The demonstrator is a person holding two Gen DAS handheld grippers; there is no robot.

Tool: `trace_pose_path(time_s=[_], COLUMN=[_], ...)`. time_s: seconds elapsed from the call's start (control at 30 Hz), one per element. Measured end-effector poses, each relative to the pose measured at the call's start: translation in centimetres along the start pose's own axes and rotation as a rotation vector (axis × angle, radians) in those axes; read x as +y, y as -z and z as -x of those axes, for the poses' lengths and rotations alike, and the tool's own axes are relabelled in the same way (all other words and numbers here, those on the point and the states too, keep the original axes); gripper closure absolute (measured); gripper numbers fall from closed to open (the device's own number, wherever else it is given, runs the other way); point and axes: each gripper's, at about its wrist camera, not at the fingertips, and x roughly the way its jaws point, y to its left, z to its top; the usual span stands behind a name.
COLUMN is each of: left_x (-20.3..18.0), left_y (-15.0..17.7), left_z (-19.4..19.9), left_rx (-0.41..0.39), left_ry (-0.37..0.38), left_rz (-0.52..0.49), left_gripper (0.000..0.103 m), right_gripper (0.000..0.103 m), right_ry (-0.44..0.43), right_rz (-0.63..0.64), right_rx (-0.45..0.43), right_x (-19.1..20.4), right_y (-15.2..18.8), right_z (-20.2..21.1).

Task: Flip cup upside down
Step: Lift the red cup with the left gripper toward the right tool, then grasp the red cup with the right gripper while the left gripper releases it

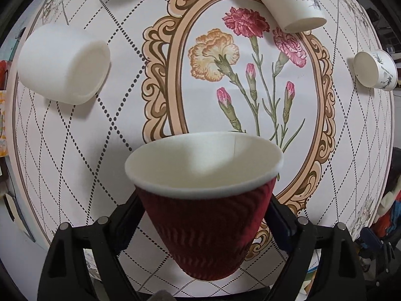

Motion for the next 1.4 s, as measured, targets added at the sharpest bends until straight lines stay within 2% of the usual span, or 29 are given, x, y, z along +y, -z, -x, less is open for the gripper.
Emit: trace_pose_path(time_s=[0.23, 0.33, 0.4, 0.6, 0.8, 0.9, 1.03, 1.1, 1.13, 1.27, 1.3, 1.33, 1.4], left_x=[0.2, 0.8, 1.4, 5.7, 10.5, 12.9, 15.3, 16.1, 16.3, 16.7, 16.8, 16.9, 17.1], left_y=[0.7, 1.8, 3.0, 7.5, 10.2, 11.0, 11.3, 11.3, 11.2, 10.8, 10.7, 10.6, 10.6], left_z=[3.5, 6.4, 8.4, 11.6, 12.3, 11.6, 10.0, 9.2, 8.7, 7.0, 6.5, 6.0, 4.8], left_rx=[-0.061, -0.127, -0.175, -0.245, -0.249, -0.252, -0.249, -0.252, -0.253, -0.240, -0.231, -0.220, -0.197], left_ry=[0.041, 0.056, 0.035, -0.056, -0.075, -0.087, -0.090, -0.098, -0.102, -0.105, -0.105, -0.100, -0.089], left_rz=[0.036, 0.047, 0.052, 0.096, 0.158, 0.185, 0.215, 0.226, 0.229, 0.255, 0.270, 0.285, 0.314], left_gripper=[0.014, 0.014, 0.014, 0.014, 0.014, 0.014, 0.014, 0.013, 0.013, 0.013, 0.013, 0.013, 0.013], right_gripper=[0.000, 0.000, 0.000, 0.000, 0.000, 0.000, 0.000, 0.000, 0.000, 0.000, 0.000, 0.000, 0.000], right_ry=[-0.021, -0.048, -0.072, -0.109, -0.125, -0.098, 0.018, 0.164, 0.211, 0.552, 0.663, 0.718, 0.879], right_rz=[-0.002, 0.010, 0.034, 0.155, 0.230, 0.280, 0.470, 0.682, 0.753, 1.233, 1.419, 1.519, 1.843], right_rx=[-0.016, -0.024, -0.028, -0.054, -0.089, -0.114, -0.183, -0.230, -0.243, -0.316, -0.338, -0.350, -0.375], right_x=[-0.8, -0.5, 0.0, 3.8, 8.7, 11.0, 14.4, 16.7, 17.3, 19.9, 20.3, 20.2, 19.7], right_y=[1.0, 1.1, 1.4, 2.7, 3.5, 3.8, 4.6, 5.5, 5.8, 8.6, 9.9, 10.6, 12.6], right_z=[0.3, 0.8, 1.2, 3.6, 6.4, 7.3, 9.1, 9.9, 10.0, 9.3, 8.4, 7.8, 5.8])
